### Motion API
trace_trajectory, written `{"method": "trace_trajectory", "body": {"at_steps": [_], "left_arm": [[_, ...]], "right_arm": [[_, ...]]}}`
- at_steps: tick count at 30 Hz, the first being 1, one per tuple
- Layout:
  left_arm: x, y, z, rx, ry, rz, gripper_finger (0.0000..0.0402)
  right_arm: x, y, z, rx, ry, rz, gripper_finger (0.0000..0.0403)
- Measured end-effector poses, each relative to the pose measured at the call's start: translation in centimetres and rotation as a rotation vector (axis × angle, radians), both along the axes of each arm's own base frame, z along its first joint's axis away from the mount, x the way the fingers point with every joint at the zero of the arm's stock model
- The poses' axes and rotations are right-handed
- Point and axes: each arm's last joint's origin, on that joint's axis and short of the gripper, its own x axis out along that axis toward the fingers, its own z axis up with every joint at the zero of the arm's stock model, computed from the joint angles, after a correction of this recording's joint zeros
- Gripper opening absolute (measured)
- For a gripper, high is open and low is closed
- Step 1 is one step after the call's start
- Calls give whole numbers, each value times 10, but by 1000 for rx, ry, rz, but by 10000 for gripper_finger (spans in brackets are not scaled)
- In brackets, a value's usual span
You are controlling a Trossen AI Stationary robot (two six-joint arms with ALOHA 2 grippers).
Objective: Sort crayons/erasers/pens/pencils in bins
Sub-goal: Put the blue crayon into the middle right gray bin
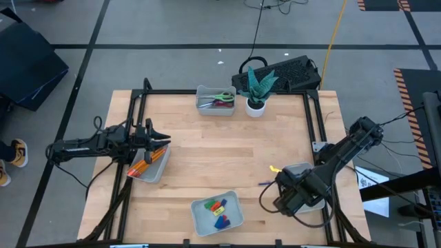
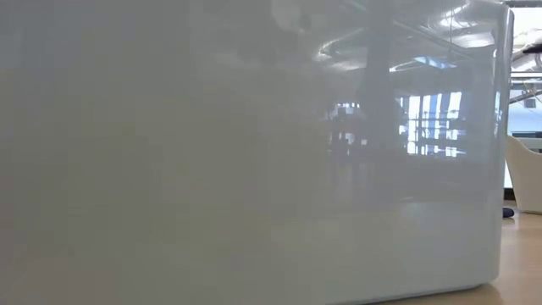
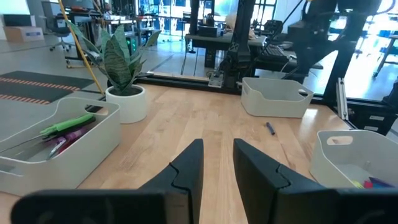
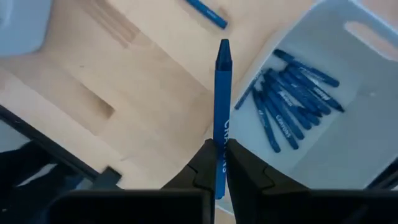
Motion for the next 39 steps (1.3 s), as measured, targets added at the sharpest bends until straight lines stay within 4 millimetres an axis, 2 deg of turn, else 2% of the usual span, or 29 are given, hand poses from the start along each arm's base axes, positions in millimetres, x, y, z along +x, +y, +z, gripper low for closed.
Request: {"method": "trace_trajectory", "body": {"at_steps": [9,15,19,22,26,32,36,39], "left_arm": [[0,0,0,0,0,0,88],[0,0,0,0,0,0,88],[0,0,0,0,0,0,88],[0,0,0,0,0,0,88],[0,0,0,0,0,0,88],[0,0,0,0,0,0,88],[0,0,0,0,0,0,88],[0,0,0,0,0,0,88]], "right_arm": [[-6,-2,-29,23,96,7,17],[-20,-14,-23,42,72,-12,17],[-38,-29,-30,53,71,-81,17],[-48,-37,-42,105,20,-126,17],[-51,-43,-63,185,-50,-199,17],[-62,-54,-100,157,24,-278,18],[-61,-54,-101,187,33,-267,49],[-59,-52,-91,216,27,-244,88]]}}
